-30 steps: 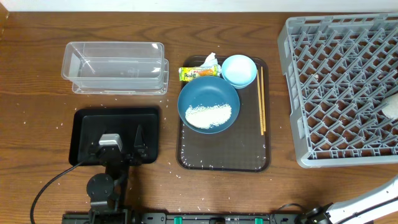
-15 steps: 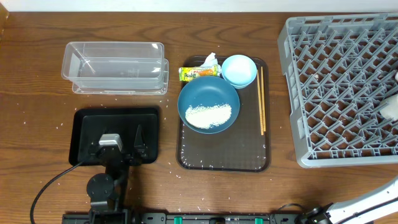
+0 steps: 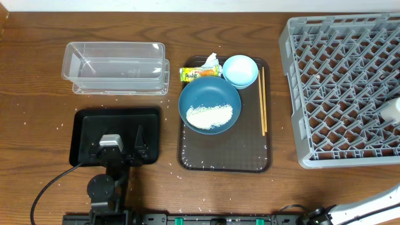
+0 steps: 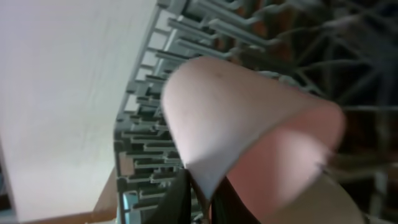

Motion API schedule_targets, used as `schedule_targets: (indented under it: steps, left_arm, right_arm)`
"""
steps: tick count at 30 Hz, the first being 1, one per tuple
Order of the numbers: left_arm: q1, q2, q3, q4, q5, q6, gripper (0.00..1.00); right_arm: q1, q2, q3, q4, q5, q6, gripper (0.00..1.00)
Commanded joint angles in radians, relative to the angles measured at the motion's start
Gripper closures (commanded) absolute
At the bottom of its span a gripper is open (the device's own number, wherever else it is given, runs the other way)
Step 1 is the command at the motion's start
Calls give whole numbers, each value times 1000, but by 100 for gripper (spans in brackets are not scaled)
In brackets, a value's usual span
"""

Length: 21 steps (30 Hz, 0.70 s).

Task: Sort waste into correct bins and load items into the dishwasher rack
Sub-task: 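Lower the pink cup into the rack and release it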

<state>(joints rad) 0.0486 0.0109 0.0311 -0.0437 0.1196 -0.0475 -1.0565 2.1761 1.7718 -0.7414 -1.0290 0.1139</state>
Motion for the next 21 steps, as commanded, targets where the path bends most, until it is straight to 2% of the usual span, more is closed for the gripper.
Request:
schedule_targets:
  steps: [1, 8, 17, 21]
  left_arm:
    - [-4, -6, -27, -18, 0, 10, 2]
    - [-4, -6, -27, -18, 0, 10, 2]
    - [-4, -6, -27, -18, 0, 10, 2]
    - [-4, -6, -27, -18, -1, 10, 2]
  right_arm:
    - [-48, -47, 8, -11, 114, -6, 88]
    - [-74, -130, 8, -65, 248, 3, 83]
    - [-63, -263, 8, -57, 249, 36, 80]
    - [-31, -327, 8, -39, 319, 54, 78]
